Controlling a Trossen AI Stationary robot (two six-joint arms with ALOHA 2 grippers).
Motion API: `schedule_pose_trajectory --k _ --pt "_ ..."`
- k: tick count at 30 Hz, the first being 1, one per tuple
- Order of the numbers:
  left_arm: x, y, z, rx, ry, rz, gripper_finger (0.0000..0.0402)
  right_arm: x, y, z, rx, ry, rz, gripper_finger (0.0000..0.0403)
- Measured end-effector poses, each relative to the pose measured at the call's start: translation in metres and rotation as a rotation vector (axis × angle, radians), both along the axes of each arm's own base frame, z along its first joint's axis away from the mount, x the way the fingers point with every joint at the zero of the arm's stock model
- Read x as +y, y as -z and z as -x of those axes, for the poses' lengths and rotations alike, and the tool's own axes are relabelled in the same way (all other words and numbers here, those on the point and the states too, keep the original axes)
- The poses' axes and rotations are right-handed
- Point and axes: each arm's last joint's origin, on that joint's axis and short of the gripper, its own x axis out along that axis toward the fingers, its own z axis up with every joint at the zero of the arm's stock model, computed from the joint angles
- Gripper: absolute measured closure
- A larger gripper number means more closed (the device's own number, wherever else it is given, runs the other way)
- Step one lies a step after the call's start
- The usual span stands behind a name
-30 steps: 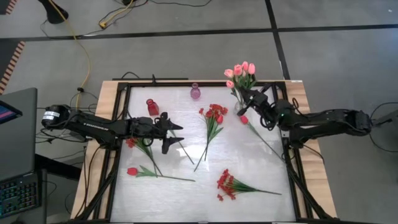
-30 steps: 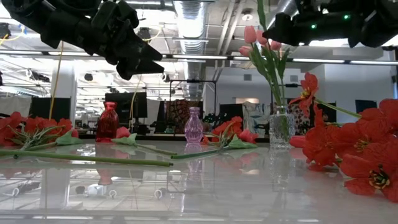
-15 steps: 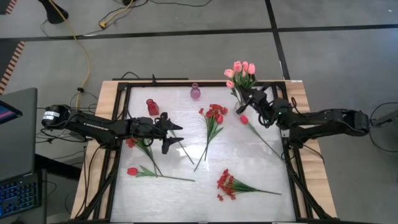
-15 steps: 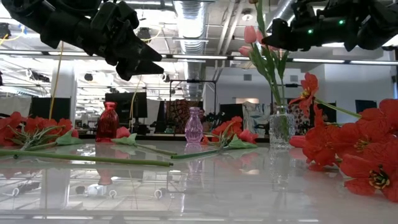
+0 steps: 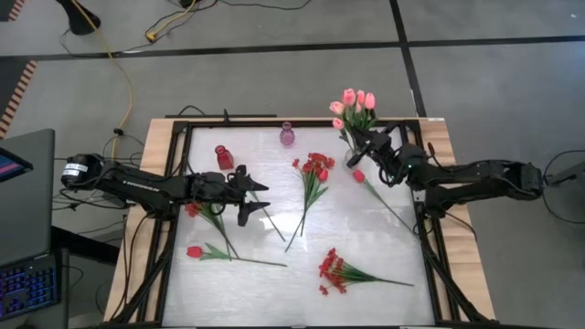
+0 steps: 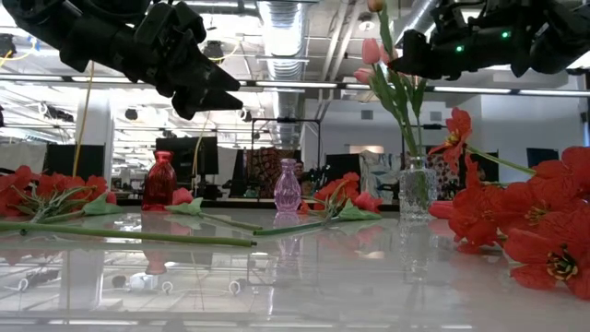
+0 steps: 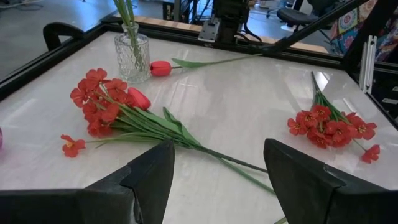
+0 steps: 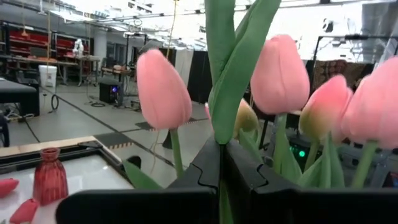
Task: Sort flowers into vase by color
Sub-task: Put the pink tulip into the transparent vase
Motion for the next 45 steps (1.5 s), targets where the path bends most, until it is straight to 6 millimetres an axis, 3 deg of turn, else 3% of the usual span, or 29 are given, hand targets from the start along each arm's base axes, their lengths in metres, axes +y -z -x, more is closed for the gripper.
schedule_pose_trajectory --k 22,45 --pt "0.000 0.002 0.001 0.026 -0.001 0.004 0.0166 -0.013 0.018 0.003 0.061 0.085 -0.167 0.0367" --pt "0.000 0.002 0.001 0.026 -0.004 0.013 0.0166 -0.014 0.027 0.004 0.138 0.097 -0.216 0.0367"
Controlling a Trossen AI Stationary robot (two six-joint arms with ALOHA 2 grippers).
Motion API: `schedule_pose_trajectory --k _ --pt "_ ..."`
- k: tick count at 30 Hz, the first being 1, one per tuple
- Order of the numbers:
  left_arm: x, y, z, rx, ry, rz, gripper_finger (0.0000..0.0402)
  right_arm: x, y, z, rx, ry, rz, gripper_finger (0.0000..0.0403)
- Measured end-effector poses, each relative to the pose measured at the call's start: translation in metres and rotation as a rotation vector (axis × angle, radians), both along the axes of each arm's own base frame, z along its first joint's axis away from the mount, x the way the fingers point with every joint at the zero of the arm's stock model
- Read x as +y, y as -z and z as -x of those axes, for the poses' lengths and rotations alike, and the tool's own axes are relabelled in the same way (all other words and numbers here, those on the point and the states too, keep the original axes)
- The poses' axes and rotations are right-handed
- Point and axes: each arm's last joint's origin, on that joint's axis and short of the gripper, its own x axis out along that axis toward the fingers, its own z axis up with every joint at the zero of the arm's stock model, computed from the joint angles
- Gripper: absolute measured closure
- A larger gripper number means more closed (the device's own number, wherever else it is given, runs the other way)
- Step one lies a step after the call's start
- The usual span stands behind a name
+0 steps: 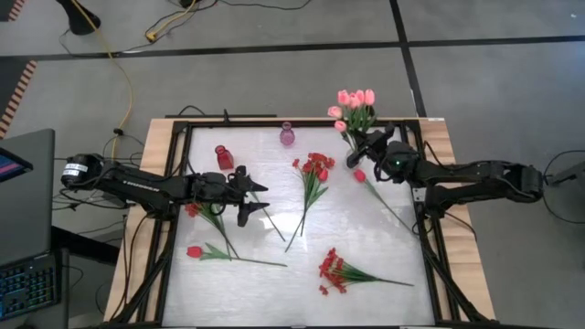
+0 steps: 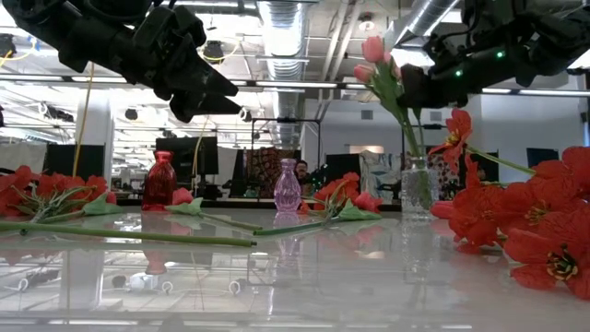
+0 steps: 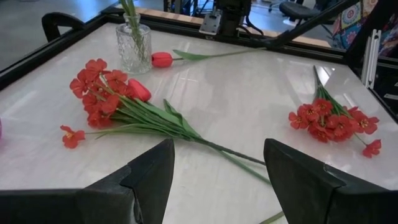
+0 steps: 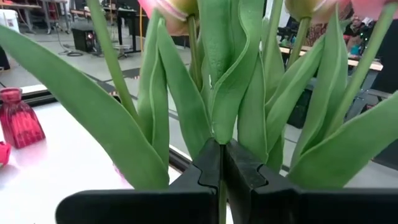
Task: Sort flowers into vase by color
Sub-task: Put the pink tulip into the transparent vase
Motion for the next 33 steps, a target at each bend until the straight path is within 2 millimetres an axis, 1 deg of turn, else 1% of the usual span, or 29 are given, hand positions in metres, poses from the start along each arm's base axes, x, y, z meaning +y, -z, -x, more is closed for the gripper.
schedule_pose_trajectory --k 11,14,17,27,33 --pt "0.0000 0.0000 0.0000 -0.002 -0.007 0.019 0.0166 -0.0001 0.0016 0.0004 0.001 0.011 -0.018 0.0367" --pt "0.0000 0.0000 0.0000 -0.002 -0.007 0.019 0.0166 -0.0002 -0.0013 0.0003 -0.006 0.010 0.009 0.0366" --pt "0.0000 0.0000 0.0000 -0.002 -0.007 0.019 0.0166 0.0004 -0.0054 0.0000 -0.051 0.008 0.021 0.0367" --pt "0.0000 0.0000 0.0000 -0.004 -0.015 0.041 0.0166 -0.0004 -0.0031 0.0034 -0.075 0.169 -0.012 0.0367" --pt "0.0005 -0.0001 0.0000 -0.005 -0.018 0.043 0.0166 0.0009 -0.0033 0.0035 -0.077 0.194 -0.009 0.0367"
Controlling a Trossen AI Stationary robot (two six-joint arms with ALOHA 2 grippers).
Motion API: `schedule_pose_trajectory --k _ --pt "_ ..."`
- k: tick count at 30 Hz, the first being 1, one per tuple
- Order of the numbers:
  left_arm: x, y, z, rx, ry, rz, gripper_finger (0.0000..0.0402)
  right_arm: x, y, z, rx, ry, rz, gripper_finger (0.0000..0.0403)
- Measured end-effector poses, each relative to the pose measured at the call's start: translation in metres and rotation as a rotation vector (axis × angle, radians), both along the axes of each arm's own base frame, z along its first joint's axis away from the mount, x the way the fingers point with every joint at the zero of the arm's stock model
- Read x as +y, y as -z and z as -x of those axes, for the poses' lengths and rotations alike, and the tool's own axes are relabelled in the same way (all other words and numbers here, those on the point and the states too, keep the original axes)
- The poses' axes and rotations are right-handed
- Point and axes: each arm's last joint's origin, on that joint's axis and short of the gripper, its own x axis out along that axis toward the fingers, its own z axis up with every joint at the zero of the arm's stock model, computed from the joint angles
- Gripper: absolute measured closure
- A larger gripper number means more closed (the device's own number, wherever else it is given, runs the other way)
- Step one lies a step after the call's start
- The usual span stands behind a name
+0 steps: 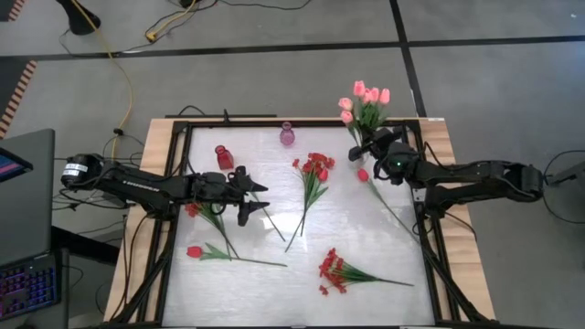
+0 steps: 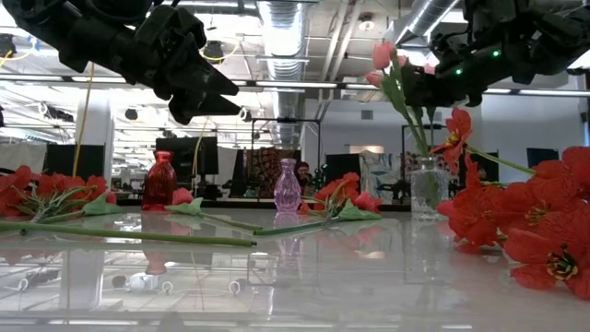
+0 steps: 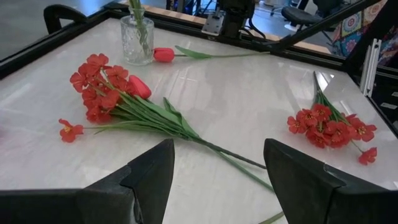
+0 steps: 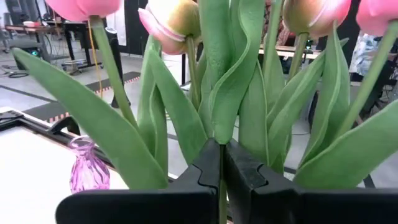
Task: Sort flowers into vase by color
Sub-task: Put the pink tulip into the transparent vase, then put the top middle red flowers into the red vase
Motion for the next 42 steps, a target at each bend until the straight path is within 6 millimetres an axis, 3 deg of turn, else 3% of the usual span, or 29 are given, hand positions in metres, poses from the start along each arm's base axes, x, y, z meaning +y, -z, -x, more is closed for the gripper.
schedule_pose_trajectory --k 13,27,37,42 --pt "0.001 0.000 0.000 -0.004 -0.025 0.000 0.0166 0.000 0.012 0.001 0.135 -0.002 -0.044 0.0367" --pt "0.001 0.000 0.000 -0.005 -0.028 0.008 0.0166 0.002 0.013 0.001 0.148 -0.012 -0.041 0.0362" --pt "0.001 0.000 0.000 -0.004 -0.014 0.013 0.0166 0.004 0.010 0.003 0.180 -0.020 -0.026 0.0280" --pt "0.000 -0.005 -0.002 -0.018 0.015 0.021 0.0166 0.011 -0.004 0.006 0.239 -0.054 -0.044 0.0226"
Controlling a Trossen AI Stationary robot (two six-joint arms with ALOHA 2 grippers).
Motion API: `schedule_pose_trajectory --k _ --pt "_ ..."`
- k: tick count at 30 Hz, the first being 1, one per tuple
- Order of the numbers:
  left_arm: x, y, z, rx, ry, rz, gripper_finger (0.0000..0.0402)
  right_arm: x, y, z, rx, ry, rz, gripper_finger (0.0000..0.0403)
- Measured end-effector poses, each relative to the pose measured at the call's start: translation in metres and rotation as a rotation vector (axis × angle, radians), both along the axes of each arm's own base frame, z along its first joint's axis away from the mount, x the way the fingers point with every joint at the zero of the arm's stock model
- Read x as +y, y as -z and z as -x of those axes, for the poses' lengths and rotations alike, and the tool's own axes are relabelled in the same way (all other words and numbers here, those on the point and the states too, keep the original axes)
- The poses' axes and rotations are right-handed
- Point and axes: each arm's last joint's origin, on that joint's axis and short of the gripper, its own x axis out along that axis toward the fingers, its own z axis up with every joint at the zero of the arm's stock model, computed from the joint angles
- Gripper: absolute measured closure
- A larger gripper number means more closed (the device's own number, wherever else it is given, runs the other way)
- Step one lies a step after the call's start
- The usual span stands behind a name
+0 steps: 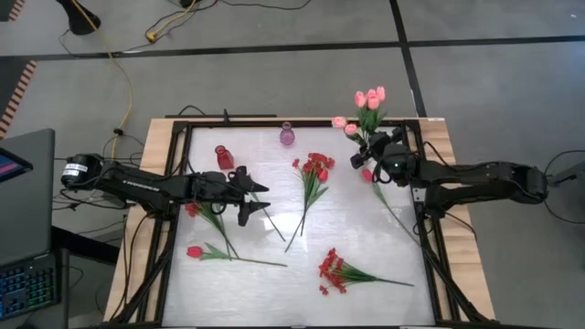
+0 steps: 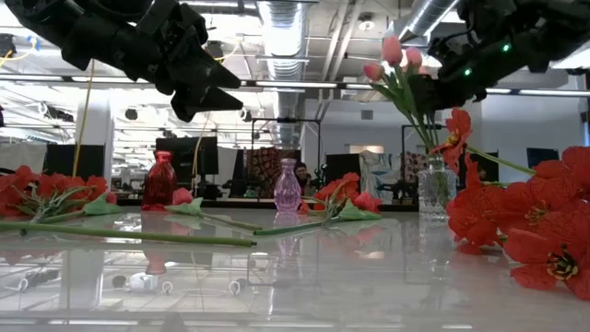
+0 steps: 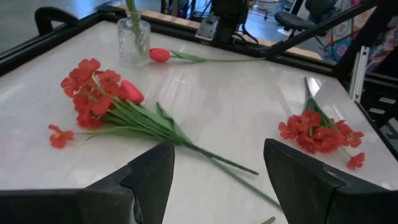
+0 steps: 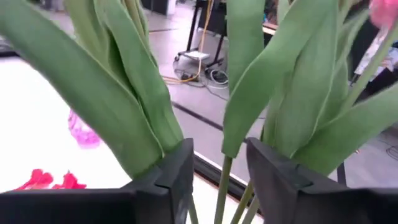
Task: Sort flowers into vase by color
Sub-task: Put the top middle red flowers into the red vase
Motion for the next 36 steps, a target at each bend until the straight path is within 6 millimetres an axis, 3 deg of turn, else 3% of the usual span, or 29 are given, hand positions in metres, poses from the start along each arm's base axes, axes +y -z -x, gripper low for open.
schedule_pose_trajectory --k 8,19,30,36 --pt "0.000 -0.008 -0.003 -0.016 0.019 -0.013 0.0166 0.012 -0.030 0.008 0.054 -0.030 -0.085 0.0166" --pt "-0.001 -0.004 -0.002 0.044 0.037 0.022 0.0166 0.026 -0.064 0.020 0.112 -0.159 -0.327 0.0163" --pt "-0.003 -0.031 0.005 0.418 -0.079 0.147 0.0166 0.046 -0.072 0.025 0.102 -0.433 -0.734 0.0164" --pt "-0.007 -0.026 0.011 0.518 -0.183 0.321 0.0166 0.069 -0.069 0.021 0.157 -0.560 -0.802 0.0164"
